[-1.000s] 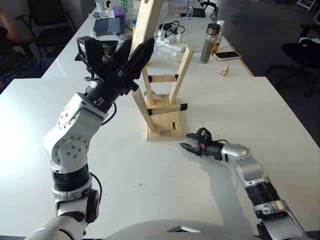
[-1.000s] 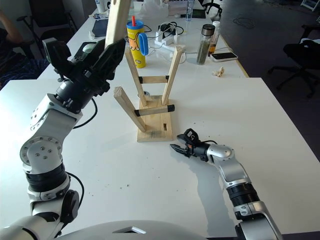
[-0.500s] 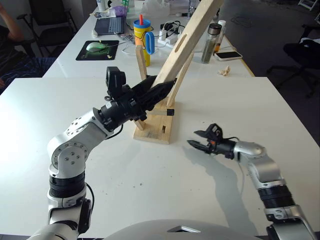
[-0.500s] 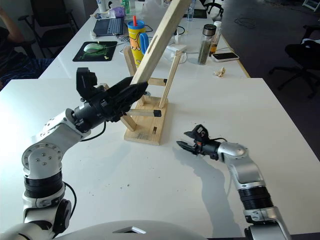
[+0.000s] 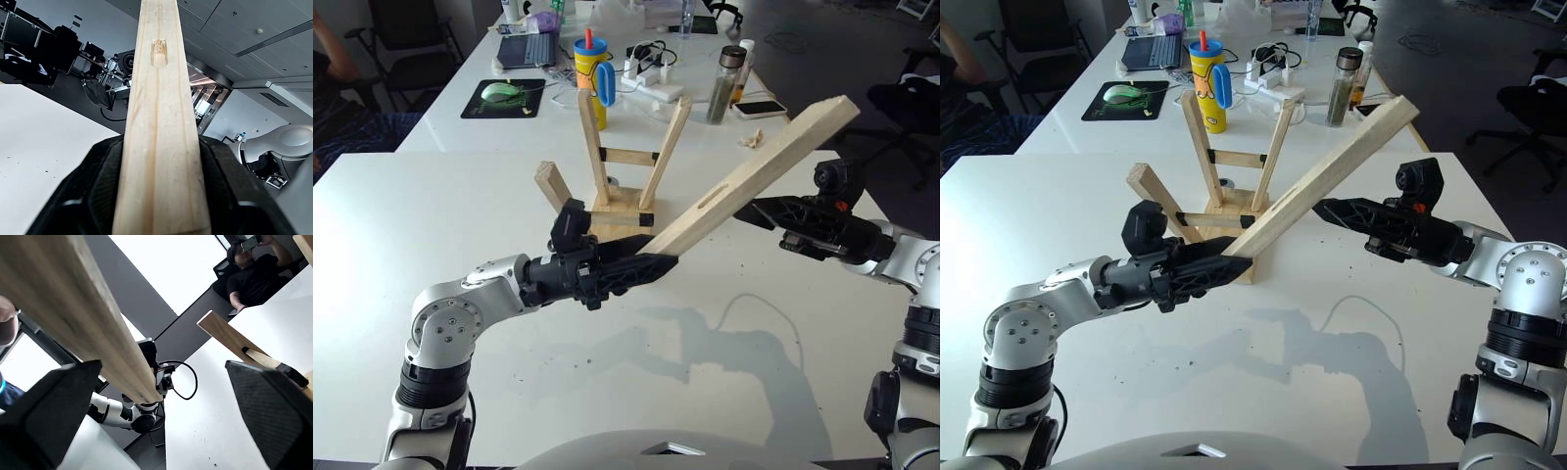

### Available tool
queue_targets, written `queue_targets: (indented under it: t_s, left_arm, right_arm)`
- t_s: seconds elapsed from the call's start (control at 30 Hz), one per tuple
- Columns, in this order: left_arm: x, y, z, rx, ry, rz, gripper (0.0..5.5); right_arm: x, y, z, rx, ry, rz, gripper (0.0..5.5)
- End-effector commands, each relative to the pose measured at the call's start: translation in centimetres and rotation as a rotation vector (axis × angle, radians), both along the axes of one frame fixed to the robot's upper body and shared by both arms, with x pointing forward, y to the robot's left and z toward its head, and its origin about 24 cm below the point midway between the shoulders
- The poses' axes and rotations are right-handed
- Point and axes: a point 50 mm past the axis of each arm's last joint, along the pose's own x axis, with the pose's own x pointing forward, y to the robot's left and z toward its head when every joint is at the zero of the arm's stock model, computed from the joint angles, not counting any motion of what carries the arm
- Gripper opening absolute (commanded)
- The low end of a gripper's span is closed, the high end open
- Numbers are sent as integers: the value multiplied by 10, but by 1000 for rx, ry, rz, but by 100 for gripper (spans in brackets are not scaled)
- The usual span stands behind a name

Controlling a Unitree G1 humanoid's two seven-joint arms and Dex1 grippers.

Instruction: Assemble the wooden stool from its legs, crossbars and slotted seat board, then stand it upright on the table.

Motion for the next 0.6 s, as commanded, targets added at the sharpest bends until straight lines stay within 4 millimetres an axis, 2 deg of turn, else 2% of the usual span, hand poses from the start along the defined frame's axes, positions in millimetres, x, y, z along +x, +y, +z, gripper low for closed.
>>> queue_targets:
  t_s: [0.03,0.2,0.37,0.57,0.6]
  left_arm:
    - [2,3,-5,15,20,-1,208]
    - [7,10,-7,8,42,29,208]
    - [1,10,-15,46,72,-5,208]
    - [-3,9,-22,87,91,-41,208]
    - [-2,9,-21,85,90,-36,208]
  right_arm:
    - [-2,0,9,16,-19,2,463]
    - [-3,-1,13,20,-41,-20,463]
    - [-1,-3,22,39,-65,-35,463]
    - [-1,3,20,26,-68,-21,463]
    - [-2,4,19,20,-64,-4,445]
